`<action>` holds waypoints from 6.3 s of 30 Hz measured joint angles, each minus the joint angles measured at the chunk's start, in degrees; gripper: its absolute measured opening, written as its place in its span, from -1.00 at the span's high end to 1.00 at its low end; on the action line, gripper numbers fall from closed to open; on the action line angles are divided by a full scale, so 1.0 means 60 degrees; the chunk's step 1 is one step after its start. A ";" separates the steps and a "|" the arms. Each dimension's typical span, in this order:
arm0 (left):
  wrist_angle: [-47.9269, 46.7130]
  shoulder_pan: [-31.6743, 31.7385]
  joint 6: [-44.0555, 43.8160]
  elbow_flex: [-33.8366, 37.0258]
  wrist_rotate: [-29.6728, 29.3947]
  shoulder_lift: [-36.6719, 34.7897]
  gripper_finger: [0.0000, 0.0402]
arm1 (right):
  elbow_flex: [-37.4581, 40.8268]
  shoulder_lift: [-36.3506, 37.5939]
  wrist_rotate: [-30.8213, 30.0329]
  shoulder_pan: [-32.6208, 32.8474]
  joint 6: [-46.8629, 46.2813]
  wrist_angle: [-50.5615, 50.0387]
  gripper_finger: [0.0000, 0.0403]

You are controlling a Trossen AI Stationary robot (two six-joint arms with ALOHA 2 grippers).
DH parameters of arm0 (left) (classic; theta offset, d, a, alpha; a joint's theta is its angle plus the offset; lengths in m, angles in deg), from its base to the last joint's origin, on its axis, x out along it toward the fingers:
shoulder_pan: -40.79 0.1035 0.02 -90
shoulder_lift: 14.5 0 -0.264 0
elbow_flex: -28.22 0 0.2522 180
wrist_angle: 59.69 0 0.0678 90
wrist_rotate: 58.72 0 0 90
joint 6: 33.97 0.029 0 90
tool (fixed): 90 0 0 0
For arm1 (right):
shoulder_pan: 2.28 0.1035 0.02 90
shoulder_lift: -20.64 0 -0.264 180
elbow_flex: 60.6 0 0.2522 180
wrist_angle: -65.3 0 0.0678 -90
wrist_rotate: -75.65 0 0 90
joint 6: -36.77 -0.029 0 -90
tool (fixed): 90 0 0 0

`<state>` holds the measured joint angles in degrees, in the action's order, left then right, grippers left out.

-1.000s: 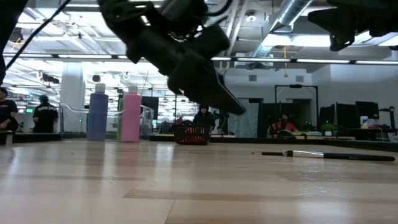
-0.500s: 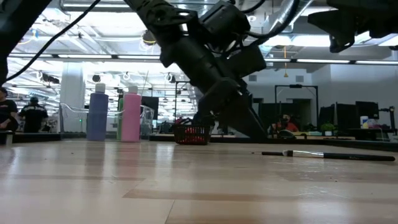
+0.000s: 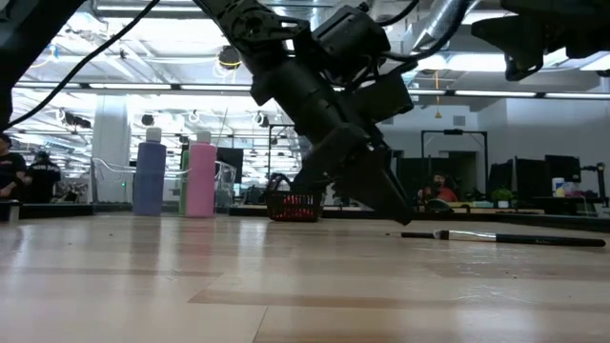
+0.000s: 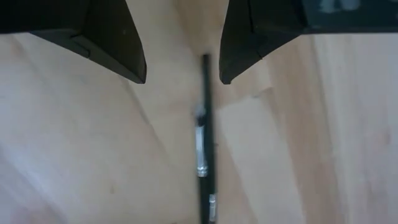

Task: Pick & Place Paint Supplies
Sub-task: Put the black paint brush into the bottom black bin

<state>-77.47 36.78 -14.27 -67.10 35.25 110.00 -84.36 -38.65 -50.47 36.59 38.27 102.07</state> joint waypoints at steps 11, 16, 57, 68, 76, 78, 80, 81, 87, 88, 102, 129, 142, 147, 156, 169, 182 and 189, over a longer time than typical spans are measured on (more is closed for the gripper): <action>0.0248 -0.0057 -0.0007 -0.0056 -0.0381 0.0168 0.14 | 0.0000 0.0000 -0.0058 -0.0007 -0.0002 0.0096 0.11; 0.0145 -0.0029 -0.0040 -0.0048 -0.0663 0.0314 0.23 | 0.0000 0.0000 -0.0058 -0.0007 0.0000 0.0145 0.11; -0.2779 0.0230 -0.2117 -0.0106 -0.1519 0.0273 1.00 | -0.0004 0.0000 -0.0360 -0.0396 -0.2014 -0.1623 0.11; -0.3174 0.0255 -0.2013 0.0015 -0.1355 -0.0403 0.79 | -0.0007 0.0000 -0.0492 -0.0863 -0.2186 -0.2168 0.11; -0.3081 0.0274 -0.1478 0.0004 -0.1515 -0.0405 0.26 | -0.0007 0.0000 -0.0488 -0.0863 -0.2189 -0.2277 0.11; -0.3087 0.0274 -0.1285 0.0007 -0.1199 -0.0485 0.17 | -0.0007 0.0000 -0.0488 -0.0870 -0.2189 -0.2297 0.11; -0.3083 0.0250 -0.1118 0.0020 -0.0775 -0.0609 0.10 | -0.0007 0.0000 -0.0488 -0.0885 -0.2186 -0.2339 0.11; -0.3096 0.0239 -0.1068 0.0025 -0.0597 -0.0705 0.07 | -0.0007 0.0000 -0.0495 -0.0885 -0.2188 -0.2361 0.11; -0.1972 0.0237 -0.0790 0.0462 0.0159 -0.1793 0.03 | -0.0009 -0.0208 -0.1339 -0.0918 -0.2182 -0.2592 -0.01; -0.1376 0.0241 -0.0753 0.0760 0.0379 -0.2108 0.03 | -0.0008 -0.0307 -0.1391 -0.0978 -0.2182 -0.2594 -0.06; 0.5843 0.0109 -0.0983 0.7470 0.1003 -0.8728 0.09 | -0.1569 -0.2508 0.0919 -0.2848 -0.2186 -0.3221 -0.42; 0.9531 -0.0499 -0.1614 1.3533 -0.0117 -1.2975 0.42 | -0.6730 -0.5817 0.4532 -0.4958 -0.2821 -1.2752 -0.42; 0.9393 -0.0499 -0.1614 1.3533 -0.0166 -1.2914 0.43 | -0.7461 -0.7299 0.4537 -0.4723 -0.2672 -1.3666 -0.25; 0.9362 -0.0499 -0.1614 1.3533 -0.0165 -1.2914 0.44 | -0.7586 -0.7337 0.4732 -0.4663 -0.2677 -1.3765 0.21; 0.9308 -0.0499 -0.1829 1.3533 -0.0166 -1.2914 0.44 | -0.7603 -0.7348 0.5799 -0.4827 -0.2359 -1.3811 0.95; 0.9308 -0.0499 -0.1865 1.3533 -0.0168 -1.2914 0.44 | -0.7554 -0.7197 0.5009 -0.4348 -0.2215 -1.3379 1.00; 0.9227 -0.0499 -0.1869 1.3533 -0.0168 -1.2914 0.44 | -0.7537 -0.6257 0.4148 -0.3813 -0.1960 -1.1339 1.00; 0.9183 -0.0499 -0.2119 1.3533 -0.0164 -1.2914 0.44 | -0.7530 -0.6273 0.3234 -0.3454 -0.1260 -0.9029 1.00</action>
<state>-22.37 33.79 -26.99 14.09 34.26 32.52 -129.54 -76.29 -31.06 15.87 30.71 47.89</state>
